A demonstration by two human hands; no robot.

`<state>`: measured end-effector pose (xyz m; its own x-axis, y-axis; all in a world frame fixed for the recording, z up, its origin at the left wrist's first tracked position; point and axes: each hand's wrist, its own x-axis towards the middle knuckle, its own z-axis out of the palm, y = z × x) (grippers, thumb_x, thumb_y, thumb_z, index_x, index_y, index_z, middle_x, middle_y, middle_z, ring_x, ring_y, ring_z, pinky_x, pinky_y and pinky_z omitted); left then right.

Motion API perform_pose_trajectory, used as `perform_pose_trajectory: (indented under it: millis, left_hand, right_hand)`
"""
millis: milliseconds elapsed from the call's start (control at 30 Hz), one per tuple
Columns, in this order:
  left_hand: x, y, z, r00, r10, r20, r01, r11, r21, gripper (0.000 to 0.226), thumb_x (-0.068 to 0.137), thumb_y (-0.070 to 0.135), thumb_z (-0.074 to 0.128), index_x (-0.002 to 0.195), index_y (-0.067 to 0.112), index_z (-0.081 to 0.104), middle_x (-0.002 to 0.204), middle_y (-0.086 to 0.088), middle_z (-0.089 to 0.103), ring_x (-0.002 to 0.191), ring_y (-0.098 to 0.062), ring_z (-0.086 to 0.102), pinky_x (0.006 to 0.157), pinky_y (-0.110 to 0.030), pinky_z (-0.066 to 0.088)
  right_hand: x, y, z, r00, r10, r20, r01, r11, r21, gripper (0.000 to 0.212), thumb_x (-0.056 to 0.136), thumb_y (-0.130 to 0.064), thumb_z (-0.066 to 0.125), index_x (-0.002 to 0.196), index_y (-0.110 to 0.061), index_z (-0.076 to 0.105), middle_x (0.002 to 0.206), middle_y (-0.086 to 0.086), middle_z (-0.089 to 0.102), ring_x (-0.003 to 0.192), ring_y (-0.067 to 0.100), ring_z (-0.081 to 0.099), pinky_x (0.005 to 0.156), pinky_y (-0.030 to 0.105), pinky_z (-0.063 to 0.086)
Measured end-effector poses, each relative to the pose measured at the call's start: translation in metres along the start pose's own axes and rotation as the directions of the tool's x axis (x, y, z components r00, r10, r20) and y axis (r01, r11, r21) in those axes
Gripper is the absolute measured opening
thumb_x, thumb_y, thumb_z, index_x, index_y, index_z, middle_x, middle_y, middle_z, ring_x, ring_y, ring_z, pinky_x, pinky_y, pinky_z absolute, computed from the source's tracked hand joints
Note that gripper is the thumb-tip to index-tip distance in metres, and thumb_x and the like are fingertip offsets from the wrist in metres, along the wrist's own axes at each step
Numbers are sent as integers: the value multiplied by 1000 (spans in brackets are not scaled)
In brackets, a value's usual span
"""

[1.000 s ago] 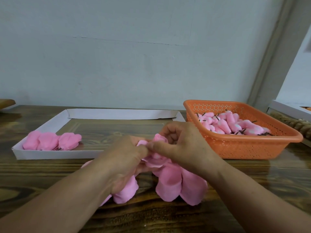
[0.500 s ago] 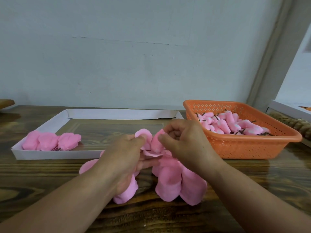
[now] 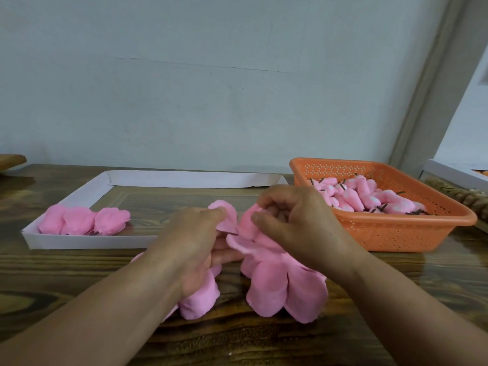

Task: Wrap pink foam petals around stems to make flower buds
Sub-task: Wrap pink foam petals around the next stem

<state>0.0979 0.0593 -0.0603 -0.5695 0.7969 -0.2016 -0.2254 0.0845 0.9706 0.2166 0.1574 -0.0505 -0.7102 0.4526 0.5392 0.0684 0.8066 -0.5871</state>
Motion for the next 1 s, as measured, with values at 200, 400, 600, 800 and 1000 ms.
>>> perform_pose_trajectory:
  millis: [200, 400, 600, 800, 1000]
  left_hand:
    - [-3, -6, 2, 992, 70, 102, -79, 993, 83, 24, 92, -1, 45, 79, -9, 63, 66, -12, 70, 58, -21, 69, 51, -23, 54]
    - [0, -8, 3, 987, 115, 110, -130, 981, 141, 33, 101, 21, 41, 93, 4, 68, 83, -13, 75, 73, -21, 73, 65, -28, 59]
    - [-9, -9, 5, 981, 170, 92, -190, 933, 305, 48, 101, 35, 39, 66, 31, 72, 78, -4, 75, 85, -22, 72, 94, -47, 50]
    - [-18, -5, 8, 975, 190, 120, -220, 913, 343, 45, 90, 61, 31, 77, 42, 70, 84, 2, 76, 90, -17, 71, 97, -44, 47]
    - [-22, -3, 6, 962, 182, 206, -248, 897, 365, 70, 60, 82, 22, 83, 42, 74, 94, 8, 75, 101, -13, 67, 103, -41, 42]
  right_hand:
    - [-1, -2, 0, 980, -82, 181, 106, 986, -128, 10, 83, -7, 62, 75, -9, 65, 56, -8, 48, 54, 9, 41, 50, 21, 32]
    - [2, 0, -6, 986, -4, 165, 34, 984, -174, 16, 84, -12, 62, 72, -22, 62, 57, -9, 49, 54, 7, 42, 51, 20, 32]
    - [-1, -8, -4, 965, -104, 240, 140, 980, -140, 8, 85, -9, 62, 82, -8, 70, 71, -2, 63, 65, 10, 52, 57, 24, 40]
    - [-1, -7, -1, 979, -46, 200, 80, 983, -165, 7, 85, -11, 63, 81, -15, 68, 63, -11, 56, 61, 4, 49, 54, 17, 38]
    - [1, -5, 0, 983, 30, 183, -8, 993, -122, 18, 85, -12, 63, 101, -18, 56, 60, -3, 52, 56, 6, 46, 53, 17, 37]
